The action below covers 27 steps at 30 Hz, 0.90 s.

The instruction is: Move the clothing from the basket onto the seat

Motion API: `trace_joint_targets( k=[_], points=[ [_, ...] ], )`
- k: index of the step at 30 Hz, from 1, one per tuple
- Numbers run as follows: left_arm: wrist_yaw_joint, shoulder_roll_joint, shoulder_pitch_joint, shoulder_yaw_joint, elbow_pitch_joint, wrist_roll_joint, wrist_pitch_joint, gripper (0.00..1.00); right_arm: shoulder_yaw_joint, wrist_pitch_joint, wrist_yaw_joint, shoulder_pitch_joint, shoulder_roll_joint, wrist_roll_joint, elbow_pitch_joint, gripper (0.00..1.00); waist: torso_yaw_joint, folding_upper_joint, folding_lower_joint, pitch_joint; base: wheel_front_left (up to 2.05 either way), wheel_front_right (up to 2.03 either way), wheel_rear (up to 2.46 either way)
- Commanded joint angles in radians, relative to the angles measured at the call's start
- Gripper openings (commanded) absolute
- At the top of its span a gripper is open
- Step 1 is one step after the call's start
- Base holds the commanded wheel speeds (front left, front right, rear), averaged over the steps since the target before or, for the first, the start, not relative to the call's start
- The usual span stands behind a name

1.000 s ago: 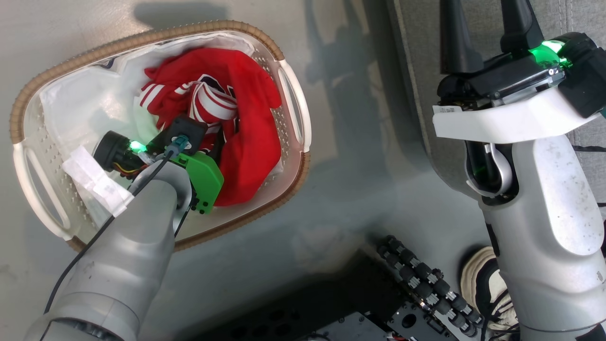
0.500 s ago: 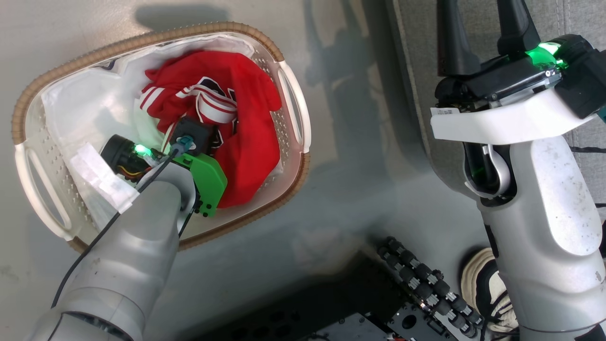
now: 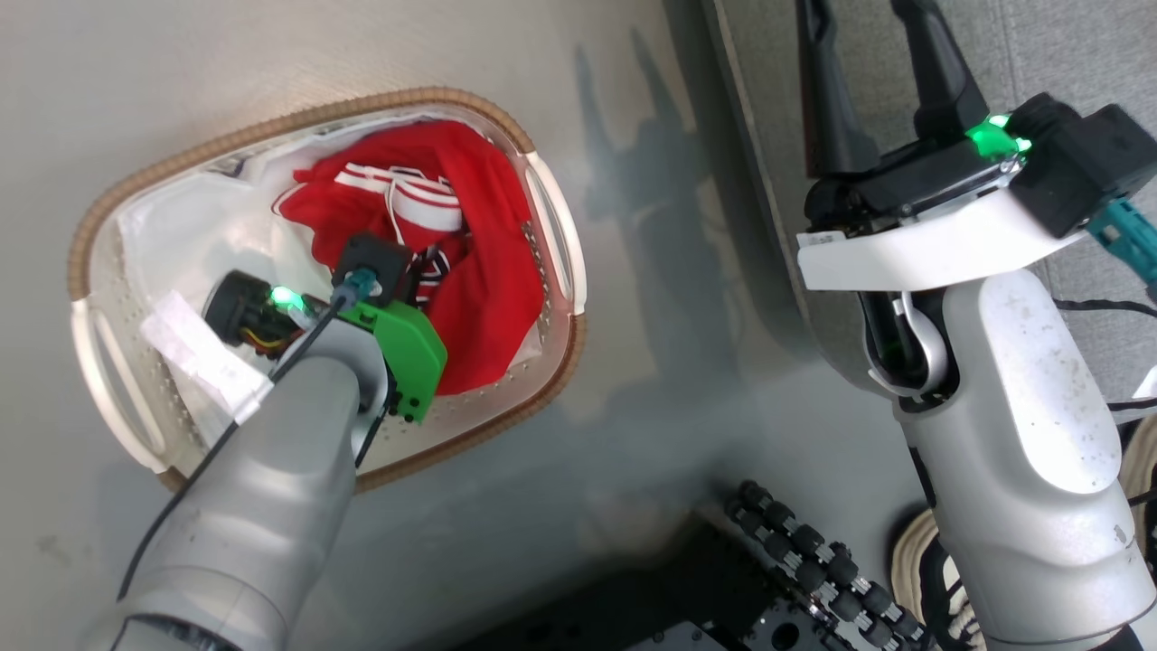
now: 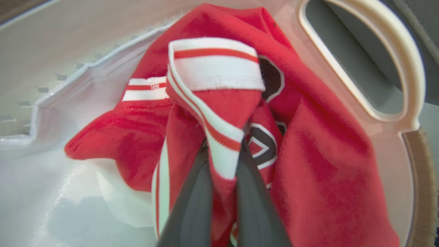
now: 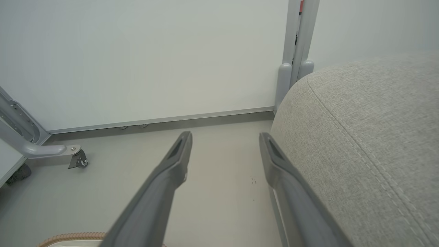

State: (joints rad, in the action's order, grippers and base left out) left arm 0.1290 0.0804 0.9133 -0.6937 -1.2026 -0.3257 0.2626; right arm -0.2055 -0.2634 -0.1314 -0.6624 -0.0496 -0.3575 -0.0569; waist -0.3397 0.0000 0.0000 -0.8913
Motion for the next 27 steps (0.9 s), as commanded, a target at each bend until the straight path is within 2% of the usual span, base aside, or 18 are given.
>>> trace_joint_targets(
  k=[1,16,27],
  points=[
    [0.002,0.007,-0.028,0.005,0.011,-0.014,0.003,0.00,-0.002,-0.002,0.001,0.015,-0.003,0.011,-0.010,1.00,0.019,0.0000,0.0000,0.051,0.00,0.00,0.00],
    [0.002,-0.014,-0.228,0.064,0.177,-0.042,0.002,0.00,-0.018,-0.002,0.001,0.119,-0.003,0.074,-0.089,1.00,0.118,0.0000,0.0000,0.294,0.00,0.00,0.00],
    [0.002,-0.022,-0.377,0.105,0.303,-0.023,0.002,0.00,-0.007,-0.002,0.001,0.220,-0.004,0.108,-0.138,1.00,0.188,0.0000,0.0000,0.464,0.00,0.00,0.00]
  ],
)
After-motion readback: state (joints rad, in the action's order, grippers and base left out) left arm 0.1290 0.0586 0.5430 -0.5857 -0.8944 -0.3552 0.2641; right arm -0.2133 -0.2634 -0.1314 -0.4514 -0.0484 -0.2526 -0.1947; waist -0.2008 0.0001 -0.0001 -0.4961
